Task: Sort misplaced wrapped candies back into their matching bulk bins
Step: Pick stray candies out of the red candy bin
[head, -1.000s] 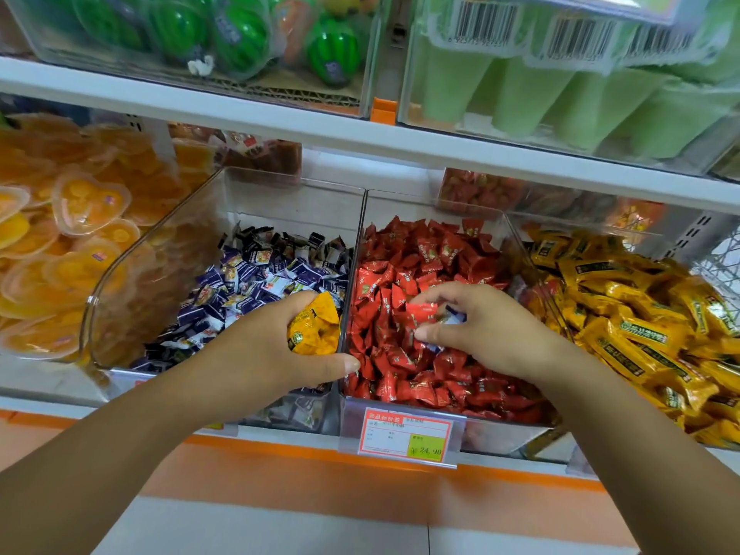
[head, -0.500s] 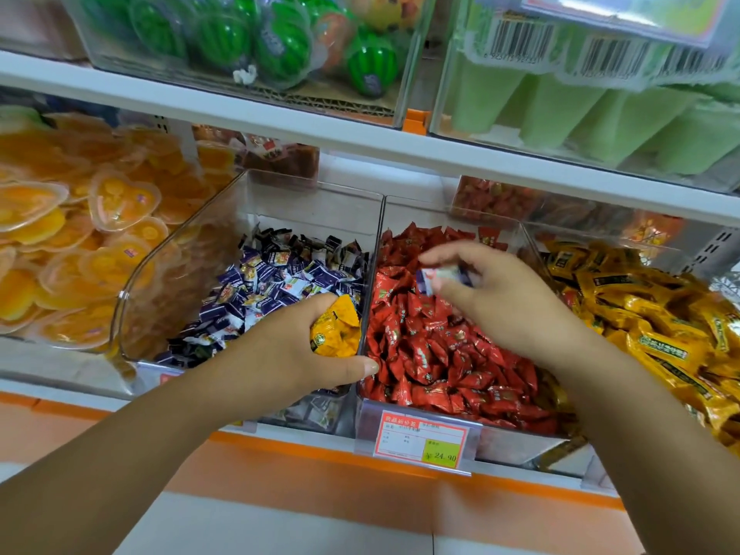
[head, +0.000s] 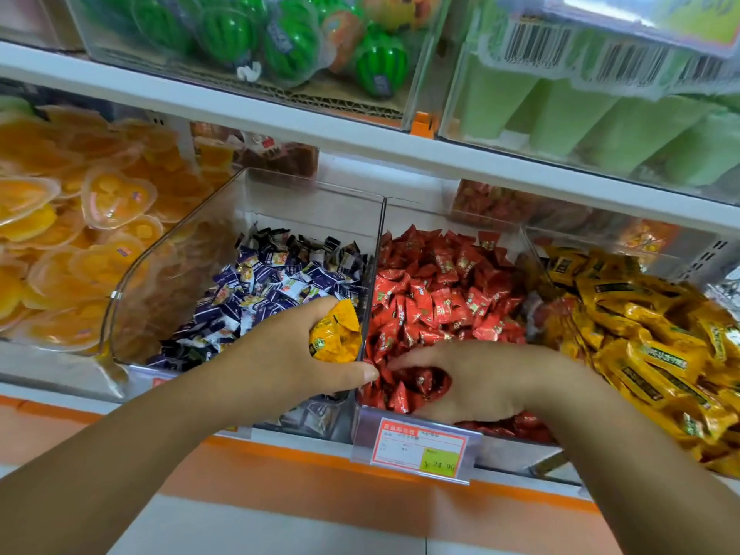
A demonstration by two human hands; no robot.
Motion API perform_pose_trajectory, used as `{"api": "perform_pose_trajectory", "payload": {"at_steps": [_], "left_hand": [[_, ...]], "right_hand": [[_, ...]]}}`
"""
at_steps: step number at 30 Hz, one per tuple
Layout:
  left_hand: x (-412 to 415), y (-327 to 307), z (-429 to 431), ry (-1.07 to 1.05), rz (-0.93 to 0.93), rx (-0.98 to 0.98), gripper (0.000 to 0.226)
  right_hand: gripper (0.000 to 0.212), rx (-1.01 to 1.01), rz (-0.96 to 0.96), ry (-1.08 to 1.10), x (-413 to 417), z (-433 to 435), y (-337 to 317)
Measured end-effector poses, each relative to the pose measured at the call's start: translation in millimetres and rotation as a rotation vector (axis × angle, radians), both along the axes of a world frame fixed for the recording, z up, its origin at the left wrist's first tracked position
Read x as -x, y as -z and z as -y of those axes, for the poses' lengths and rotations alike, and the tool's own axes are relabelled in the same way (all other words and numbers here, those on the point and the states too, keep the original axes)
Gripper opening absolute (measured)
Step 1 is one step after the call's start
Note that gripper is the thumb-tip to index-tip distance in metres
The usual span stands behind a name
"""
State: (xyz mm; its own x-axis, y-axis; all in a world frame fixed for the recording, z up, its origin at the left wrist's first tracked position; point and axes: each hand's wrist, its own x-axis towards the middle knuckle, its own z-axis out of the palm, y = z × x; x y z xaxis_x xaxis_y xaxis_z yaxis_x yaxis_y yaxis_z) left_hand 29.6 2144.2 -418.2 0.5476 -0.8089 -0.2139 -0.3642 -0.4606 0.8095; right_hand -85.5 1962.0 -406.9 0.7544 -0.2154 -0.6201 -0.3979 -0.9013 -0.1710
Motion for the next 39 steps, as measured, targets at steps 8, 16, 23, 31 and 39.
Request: {"api": "perform_pose_trajectory", "payload": {"at_steps": [8, 16, 23, 31, 39], "left_hand": [[5, -5, 1, -0.033, 0.003, -0.017, 0.036], [0, 3, -1, -0.045, 0.008, 0.010, 0.082], [-6, 6, 1, -0.040, 0.030, 0.007, 0.116], [-9, 10, 3, -0.042, 0.037, 0.023, 0.117], [-9, 9, 1, -0.041, 0.022, 0.012, 0.117]], "right_hand": [[0.083, 0.132, 0.085, 0.023, -18, -8, 44], [0.075, -0.079, 0.272, 0.198, -15, 0, 38], [0.044, -0.417, 0.586, 0.517, -2, 17, 19], [0.027, -0.421, 0.870, 0.559, -8, 37, -7], [0.052, 0.005, 0.741, 0.369, 7, 38, -41]]}}
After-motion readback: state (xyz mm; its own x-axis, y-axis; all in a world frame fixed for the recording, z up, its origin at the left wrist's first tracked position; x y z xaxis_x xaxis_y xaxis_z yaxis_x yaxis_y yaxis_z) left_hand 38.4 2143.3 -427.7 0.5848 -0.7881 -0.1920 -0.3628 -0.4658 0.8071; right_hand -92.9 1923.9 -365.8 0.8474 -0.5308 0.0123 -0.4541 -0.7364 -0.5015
